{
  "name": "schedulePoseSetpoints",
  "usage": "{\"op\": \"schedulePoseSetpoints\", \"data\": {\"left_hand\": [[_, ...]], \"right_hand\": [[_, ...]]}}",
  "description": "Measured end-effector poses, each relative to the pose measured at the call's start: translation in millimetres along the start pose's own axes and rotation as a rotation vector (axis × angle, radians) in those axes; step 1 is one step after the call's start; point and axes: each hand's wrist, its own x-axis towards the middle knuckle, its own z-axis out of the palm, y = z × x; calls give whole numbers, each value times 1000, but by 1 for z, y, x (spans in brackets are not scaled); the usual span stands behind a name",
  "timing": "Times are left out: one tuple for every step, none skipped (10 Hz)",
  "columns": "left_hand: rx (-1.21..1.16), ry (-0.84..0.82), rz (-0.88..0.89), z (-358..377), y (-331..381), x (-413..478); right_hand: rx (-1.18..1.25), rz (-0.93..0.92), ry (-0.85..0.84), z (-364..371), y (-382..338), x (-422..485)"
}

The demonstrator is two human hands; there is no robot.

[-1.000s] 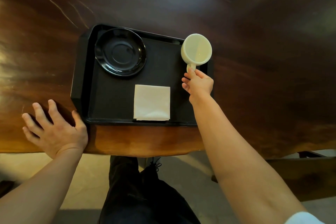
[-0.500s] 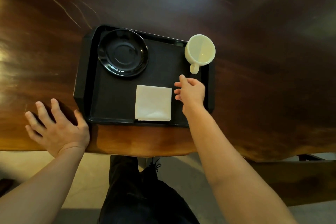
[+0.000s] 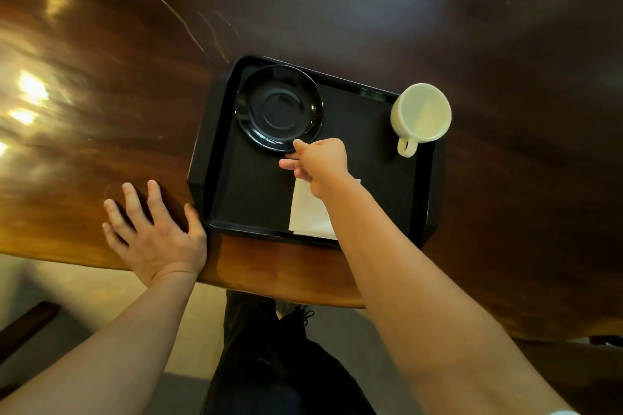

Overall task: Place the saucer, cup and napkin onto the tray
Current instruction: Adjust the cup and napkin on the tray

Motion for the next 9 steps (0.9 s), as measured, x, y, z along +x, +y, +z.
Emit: {"op": "schedulePoseSetpoints", "data": {"left_hand": [[8, -2, -3, -1, 1, 0], [11, -6, -4, -2, 1, 0], [19, -6, -5, -1, 2, 1], [22, -5, -5, -1, 1, 1], [26, -7, -5, -1, 1, 0], [22, -8, -1, -1, 2, 1], [11, -10, -2, -1, 2, 0], [1, -9, -2, -1, 1, -1], [-16, -10, 1, -3, 2, -1]], "right_hand": [[-34, 5, 24, 2, -1, 7], [-44, -21, 37, 4, -3, 11], [-40, -19, 37, 7, -5, 11], [-11, -14, 38, 11, -3, 11], [-4, -13, 24, 12, -2, 11], [-28, -50, -36, 7, -6, 10], [-161, -147, -75, -10, -12, 6], [-392, -392, 78, -41, -10, 2], [-692, -544, 142, -76, 0, 1]]}}
